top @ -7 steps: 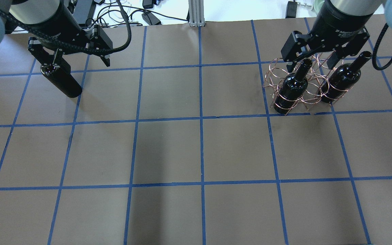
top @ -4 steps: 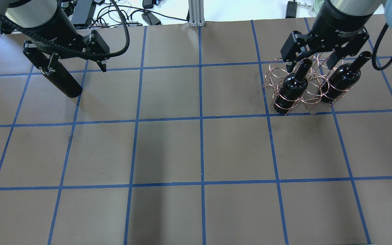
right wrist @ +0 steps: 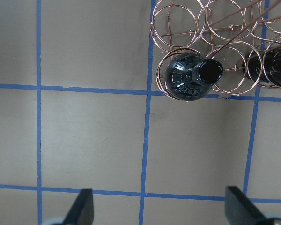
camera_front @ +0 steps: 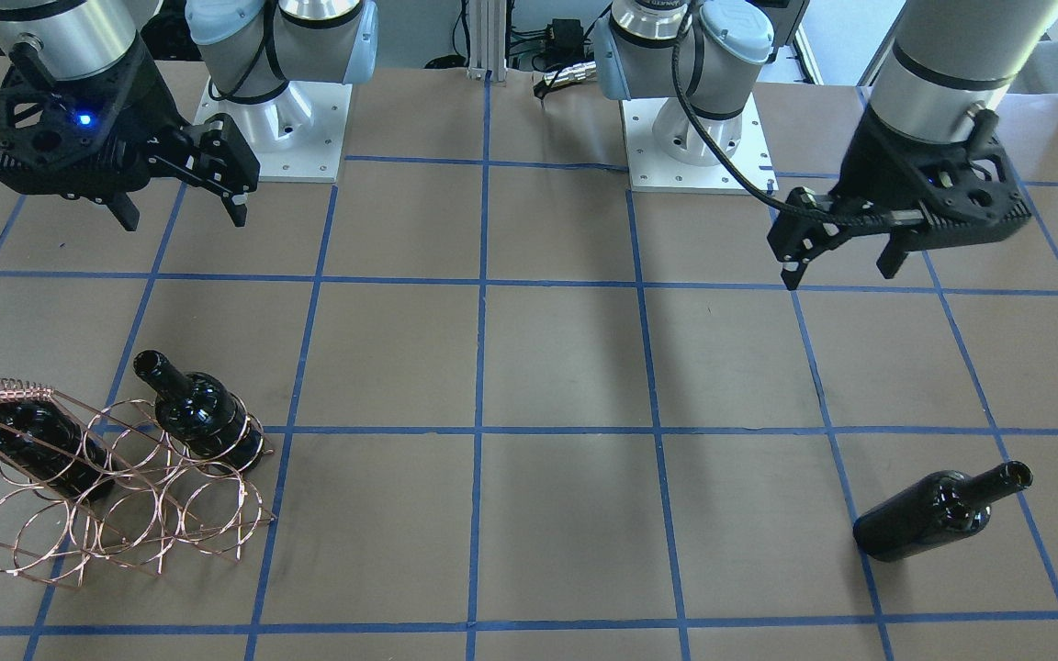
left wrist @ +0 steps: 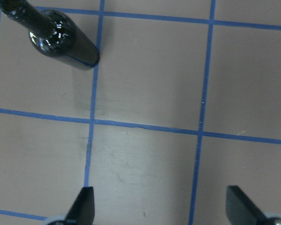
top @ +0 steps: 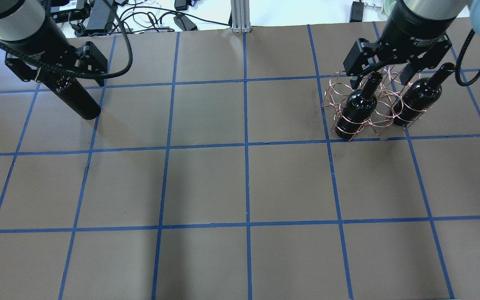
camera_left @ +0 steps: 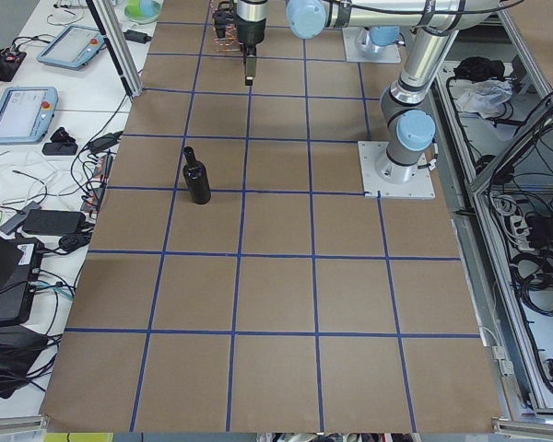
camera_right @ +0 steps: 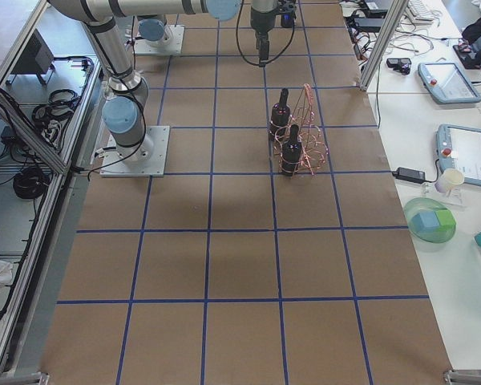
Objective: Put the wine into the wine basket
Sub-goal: 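Lower the left gripper around the neck of the dark wine bottle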
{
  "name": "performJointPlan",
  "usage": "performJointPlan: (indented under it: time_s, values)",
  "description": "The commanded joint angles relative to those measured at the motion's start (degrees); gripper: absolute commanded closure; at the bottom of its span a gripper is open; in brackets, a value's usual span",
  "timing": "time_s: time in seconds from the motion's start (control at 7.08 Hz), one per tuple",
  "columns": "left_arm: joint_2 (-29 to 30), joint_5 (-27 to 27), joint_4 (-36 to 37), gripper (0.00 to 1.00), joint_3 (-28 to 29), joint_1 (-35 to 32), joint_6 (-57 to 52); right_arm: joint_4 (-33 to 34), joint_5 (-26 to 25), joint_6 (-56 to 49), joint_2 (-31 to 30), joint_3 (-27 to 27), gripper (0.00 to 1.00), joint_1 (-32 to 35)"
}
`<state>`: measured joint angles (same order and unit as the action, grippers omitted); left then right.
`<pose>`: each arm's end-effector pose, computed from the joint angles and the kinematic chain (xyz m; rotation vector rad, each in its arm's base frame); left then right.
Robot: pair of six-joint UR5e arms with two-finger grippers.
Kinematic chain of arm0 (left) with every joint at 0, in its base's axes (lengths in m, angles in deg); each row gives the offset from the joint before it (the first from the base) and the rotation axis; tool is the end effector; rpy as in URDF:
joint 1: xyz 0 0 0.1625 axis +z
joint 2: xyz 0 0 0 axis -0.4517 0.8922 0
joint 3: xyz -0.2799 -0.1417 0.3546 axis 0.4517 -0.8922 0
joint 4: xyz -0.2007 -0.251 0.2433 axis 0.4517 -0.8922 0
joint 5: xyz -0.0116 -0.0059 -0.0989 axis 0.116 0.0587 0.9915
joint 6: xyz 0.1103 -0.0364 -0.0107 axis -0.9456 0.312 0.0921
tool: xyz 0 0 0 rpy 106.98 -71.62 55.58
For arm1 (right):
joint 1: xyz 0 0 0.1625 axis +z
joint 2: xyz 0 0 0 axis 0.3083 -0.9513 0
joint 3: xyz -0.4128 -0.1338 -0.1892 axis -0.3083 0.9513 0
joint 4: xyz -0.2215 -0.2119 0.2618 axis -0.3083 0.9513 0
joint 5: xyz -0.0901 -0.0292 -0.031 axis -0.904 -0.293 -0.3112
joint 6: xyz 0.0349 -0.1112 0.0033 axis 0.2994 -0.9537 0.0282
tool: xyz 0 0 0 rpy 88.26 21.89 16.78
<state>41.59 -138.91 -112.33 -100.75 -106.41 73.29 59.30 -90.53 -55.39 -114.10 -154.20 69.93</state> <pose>-0.0337 -0.5101 0.5203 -0.1688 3.0478 -0.1949 0.1180 -0.4818 0.5436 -0.0907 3.1210 -0.0312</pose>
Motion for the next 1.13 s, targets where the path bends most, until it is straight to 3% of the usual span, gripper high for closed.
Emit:
performJointPlan:
  time_s: [0.0,0.14,0.42,0.99]
  values:
    - [1.75,0.26,8.79,0.0,-4.29,10.35,-11.68,-0.24,0.06,0.33,-0.07,-0.03,0.0,0.09]
    - [2.28,0.35,13.46,0.0,-5.7,11.69,-12.5,-0.07,0.15,0.15,-0.07,-0.37,0.0,0.09]
    - [5.26,7.19,19.04,0.0,-6.42,13.72,-15.14,0.02,0.06,-0.02,-0.07,-0.46,0.0,0.0]
    - [11.85,7.73,28.26,0.02,-5.28,13.99,-23.84,-0.07,0.15,0.33,-0.16,-0.46,0.0,0.09]
